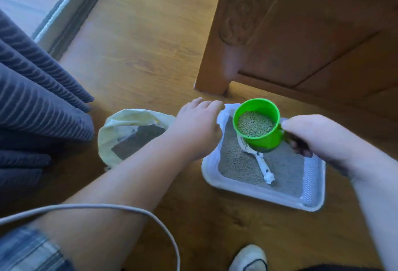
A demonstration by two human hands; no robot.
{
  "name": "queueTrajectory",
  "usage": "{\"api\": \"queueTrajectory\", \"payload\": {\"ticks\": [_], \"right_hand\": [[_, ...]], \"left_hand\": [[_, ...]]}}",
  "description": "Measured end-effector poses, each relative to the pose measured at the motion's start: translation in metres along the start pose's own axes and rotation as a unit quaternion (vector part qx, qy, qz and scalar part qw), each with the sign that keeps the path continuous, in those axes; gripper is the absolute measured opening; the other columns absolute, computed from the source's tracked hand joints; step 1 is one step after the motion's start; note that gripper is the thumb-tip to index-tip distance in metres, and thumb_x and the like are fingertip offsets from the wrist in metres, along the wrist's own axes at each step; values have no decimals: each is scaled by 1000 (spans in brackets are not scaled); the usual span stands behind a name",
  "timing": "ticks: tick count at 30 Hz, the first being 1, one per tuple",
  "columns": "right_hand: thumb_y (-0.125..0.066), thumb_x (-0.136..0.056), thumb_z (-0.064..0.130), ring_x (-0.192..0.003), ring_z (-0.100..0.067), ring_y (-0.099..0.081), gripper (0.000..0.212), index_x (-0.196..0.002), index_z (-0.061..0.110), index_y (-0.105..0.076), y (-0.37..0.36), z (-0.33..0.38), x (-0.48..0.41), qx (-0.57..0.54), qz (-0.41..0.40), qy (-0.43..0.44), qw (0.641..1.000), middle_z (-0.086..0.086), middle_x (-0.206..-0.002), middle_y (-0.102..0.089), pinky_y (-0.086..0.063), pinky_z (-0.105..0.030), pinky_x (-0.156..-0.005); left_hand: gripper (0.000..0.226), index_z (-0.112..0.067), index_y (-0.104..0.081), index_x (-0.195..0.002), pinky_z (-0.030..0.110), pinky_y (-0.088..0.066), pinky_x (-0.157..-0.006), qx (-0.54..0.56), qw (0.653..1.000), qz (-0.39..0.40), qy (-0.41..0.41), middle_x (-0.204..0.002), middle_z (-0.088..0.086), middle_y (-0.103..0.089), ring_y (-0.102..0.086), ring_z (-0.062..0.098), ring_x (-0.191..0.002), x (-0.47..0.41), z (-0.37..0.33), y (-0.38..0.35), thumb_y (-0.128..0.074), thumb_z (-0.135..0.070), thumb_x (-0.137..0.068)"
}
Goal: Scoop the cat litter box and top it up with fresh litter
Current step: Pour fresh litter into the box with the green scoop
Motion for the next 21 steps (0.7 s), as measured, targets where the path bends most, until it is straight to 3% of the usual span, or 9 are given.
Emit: {"api": "queueTrajectory", "payload": {"ticks": [2,5,8,15,21], "right_hand": [[-54,-95,40,-58,-22,-52,46,-64,6,-55,10,-12,10,116,-54,-20,992,0,-57,-55,-39,-34,-58],[-46,-94,55,-74,-22,-55,47,-67,17,-55,8,-37,20,319,-39,-89,943,7,-70,-57,-39,-32,-61],[-45,-94,57,-80,-24,-57,42,-68,24,-52,-4,-52,14,341,-1,-133,931,7,-73,-57,-43,-32,-67],[-46,-93,51,-77,-22,-61,39,-72,21,-58,-16,-53,-5,357,19,-150,922,3,-75,-63,-55,-35,-79],[-46,-97,46,-77,-26,-60,41,-68,17,-53,-27,-53,-28,364,56,-128,921,-2,-72,-59,-44,-30,-65]], "left_hand": [[48,-21,-42,-139,42,-29,-114,-2,999,51,-10,-143,3,-50,-30,29,-142,-5,-12,-15,-49,-22,-91],[45,-20,-42,-137,42,-33,-110,-5,995,97,-6,-140,3,-50,-34,27,-137,-6,-25,-30,-45,-20,-92],[45,-21,-39,-139,43,-36,-107,-14,993,119,0,-140,4,-50,-36,27,-135,-8,-26,-41,-43,-22,-94],[54,-26,-32,-148,43,-33,-107,-6,988,151,26,-146,3,-45,-34,27,-138,-9,-21,-48,-44,-24,-95],[52,-26,-33,-146,44,-37,-104,5,987,155,37,-143,3,-48,-37,28,-134,-9,-17,-48,-43,-24,-95]]}}
Point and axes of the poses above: each hand's wrist, its own x-axis away from the middle knuckle, its own y-axis out of the back of the hand, z = x × y, the point moved 5 cm from there along -x, towards the middle knuckle
